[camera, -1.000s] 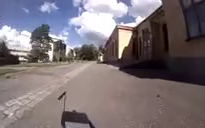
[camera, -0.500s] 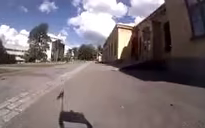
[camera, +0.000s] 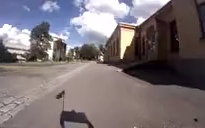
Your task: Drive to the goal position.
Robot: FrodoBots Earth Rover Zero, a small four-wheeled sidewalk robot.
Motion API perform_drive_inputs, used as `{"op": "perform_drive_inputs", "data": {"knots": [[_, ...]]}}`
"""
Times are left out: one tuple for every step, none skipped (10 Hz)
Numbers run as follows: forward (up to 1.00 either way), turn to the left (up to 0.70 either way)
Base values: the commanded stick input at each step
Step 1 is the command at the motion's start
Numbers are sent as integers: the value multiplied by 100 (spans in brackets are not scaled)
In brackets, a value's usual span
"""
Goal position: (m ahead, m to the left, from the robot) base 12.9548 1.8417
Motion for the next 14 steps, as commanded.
{"op": "perform_drive_inputs", "data": {"knots": [[85,0],[85,0],[85,0],[85,0],[85,0],[85,0],[85,0],[85,0],[85,0],[85,0],[85,0],[85,0],[85,0],[85,0]]}}
